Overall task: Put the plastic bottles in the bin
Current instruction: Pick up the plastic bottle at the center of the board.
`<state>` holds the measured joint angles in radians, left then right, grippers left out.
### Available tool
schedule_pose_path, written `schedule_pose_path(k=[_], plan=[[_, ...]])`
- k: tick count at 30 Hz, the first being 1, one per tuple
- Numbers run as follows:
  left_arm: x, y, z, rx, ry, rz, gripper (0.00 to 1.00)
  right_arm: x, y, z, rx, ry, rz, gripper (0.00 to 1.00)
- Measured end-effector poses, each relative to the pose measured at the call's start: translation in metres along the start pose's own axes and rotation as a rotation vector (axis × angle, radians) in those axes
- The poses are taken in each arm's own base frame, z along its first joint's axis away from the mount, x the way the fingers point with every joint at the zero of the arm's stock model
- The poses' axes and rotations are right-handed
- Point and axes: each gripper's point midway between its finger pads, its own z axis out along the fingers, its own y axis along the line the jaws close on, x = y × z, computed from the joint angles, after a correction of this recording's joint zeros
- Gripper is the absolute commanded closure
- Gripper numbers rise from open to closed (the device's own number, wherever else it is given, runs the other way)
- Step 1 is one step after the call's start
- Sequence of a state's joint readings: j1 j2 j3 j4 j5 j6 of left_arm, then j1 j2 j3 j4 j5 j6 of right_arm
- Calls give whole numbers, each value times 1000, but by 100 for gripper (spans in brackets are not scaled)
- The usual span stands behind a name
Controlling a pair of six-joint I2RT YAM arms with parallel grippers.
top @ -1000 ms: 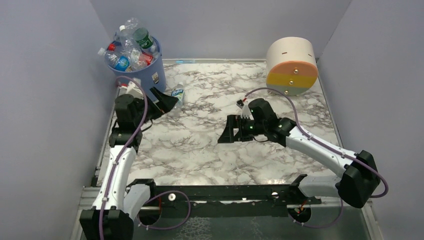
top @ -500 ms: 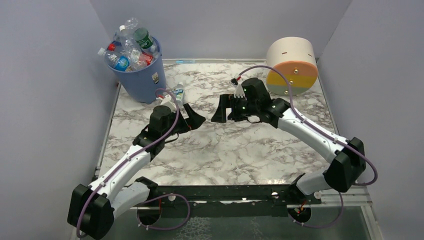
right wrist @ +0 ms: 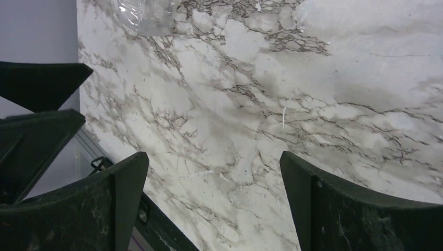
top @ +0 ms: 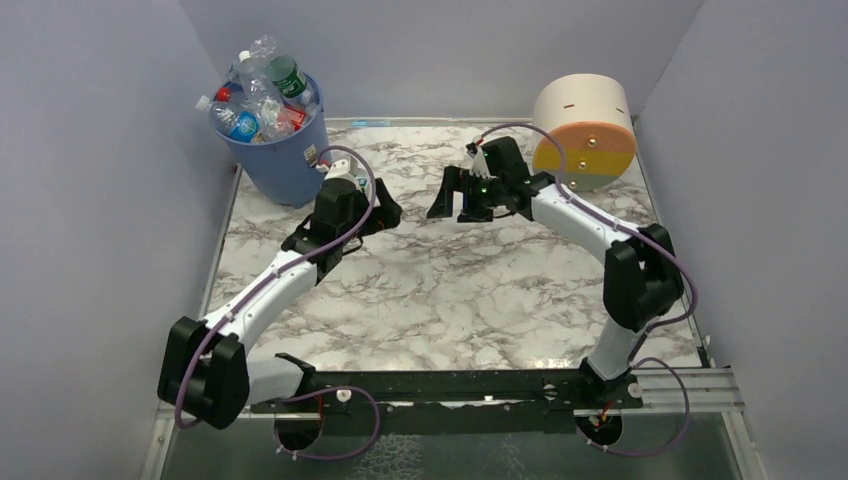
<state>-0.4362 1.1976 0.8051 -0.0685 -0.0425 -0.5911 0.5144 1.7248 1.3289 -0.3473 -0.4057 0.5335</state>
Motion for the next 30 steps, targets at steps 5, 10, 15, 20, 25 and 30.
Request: schedule_pose_path(k=[5, 10, 15, 20, 25, 30], plan=[[-12, 31, 21, -108, -9, 10, 1, 7, -7, 21, -25, 60, 25, 0], [-21, 63, 37, -227, -21, 36, 1, 16, -4, 25, -73, 84, 43, 1], [-27, 84, 49, -309, -22, 74, 1, 26, -5, 28, -99, 103, 66, 0], [-23, 106, 62, -395, 0, 122, 1, 31, -5, 29, -117, 110, 78, 0], [-13, 128, 69, -461, 35, 166, 1, 35, -6, 30, -127, 107, 86, 0], [-8, 138, 75, -484, 49, 191, 1, 42, -8, 28, -127, 113, 96, 0]])
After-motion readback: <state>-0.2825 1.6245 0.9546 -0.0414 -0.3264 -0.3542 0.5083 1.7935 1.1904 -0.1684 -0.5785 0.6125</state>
